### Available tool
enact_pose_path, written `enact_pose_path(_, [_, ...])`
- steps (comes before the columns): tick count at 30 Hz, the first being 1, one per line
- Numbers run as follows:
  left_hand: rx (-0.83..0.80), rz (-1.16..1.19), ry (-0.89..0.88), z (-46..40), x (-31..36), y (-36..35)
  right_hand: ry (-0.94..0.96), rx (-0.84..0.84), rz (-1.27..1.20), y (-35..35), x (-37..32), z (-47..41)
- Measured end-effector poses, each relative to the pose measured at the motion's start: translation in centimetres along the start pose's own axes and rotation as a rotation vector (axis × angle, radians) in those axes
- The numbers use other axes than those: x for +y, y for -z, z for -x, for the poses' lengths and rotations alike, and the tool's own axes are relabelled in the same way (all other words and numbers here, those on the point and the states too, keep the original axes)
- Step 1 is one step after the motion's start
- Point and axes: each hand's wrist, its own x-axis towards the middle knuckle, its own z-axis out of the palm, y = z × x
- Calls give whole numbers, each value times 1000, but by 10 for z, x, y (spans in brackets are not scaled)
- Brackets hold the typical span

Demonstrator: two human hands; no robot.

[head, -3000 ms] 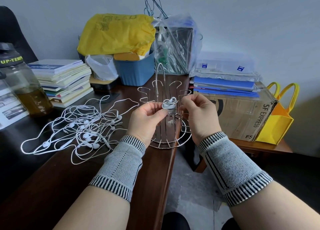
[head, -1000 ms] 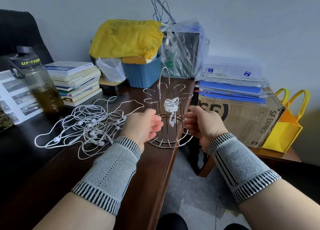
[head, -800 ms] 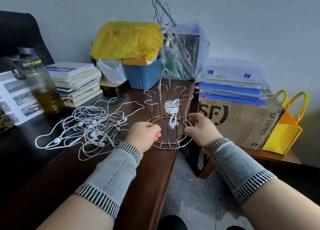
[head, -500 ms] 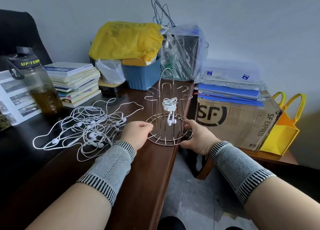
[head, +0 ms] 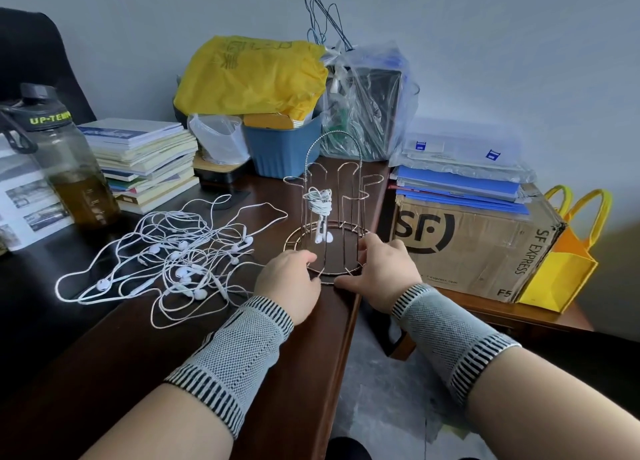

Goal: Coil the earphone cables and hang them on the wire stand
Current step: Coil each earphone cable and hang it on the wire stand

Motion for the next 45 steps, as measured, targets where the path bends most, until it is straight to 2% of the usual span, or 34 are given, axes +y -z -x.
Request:
enact_pose_path(7, [24,-108,-37,-3,-6,-5,-2,157,142,-22,-34,6])
enact_pose_path(12, [35,-120,-25,-8,-13,-5,117,125,114,-28,-23,7])
enact_pose_path(20, [-33,-137,-123,-4,-11,-7,113,112,152,-28,-28,2])
enact_pose_path(27, [-79,-159,-134,-2,-8,-6,180,126,156,-29,-27,5])
enact_pose_path(32, [-8,-132,-159,2,-3,-2,190,114,179,-28,-39,-3])
enact_pose_path(36, [138,-15,-208,1,-8,17,275,164,225,-33,-46,-4])
enact_pose_path(38, [257,45,-176,2,-22,37,353,314,235,-38,-47,-3])
enact_pose_path(41, [370,45,6,4,-51,64,510,483,23,-52,-56,3])
enact_pose_path(43, [346,0,141,5,-74,72,586,462,-130,-59,-76,11])
enact_pose_path(45, [276,-79,192,6,-93,74,609,387,-240,-66,-97,21])
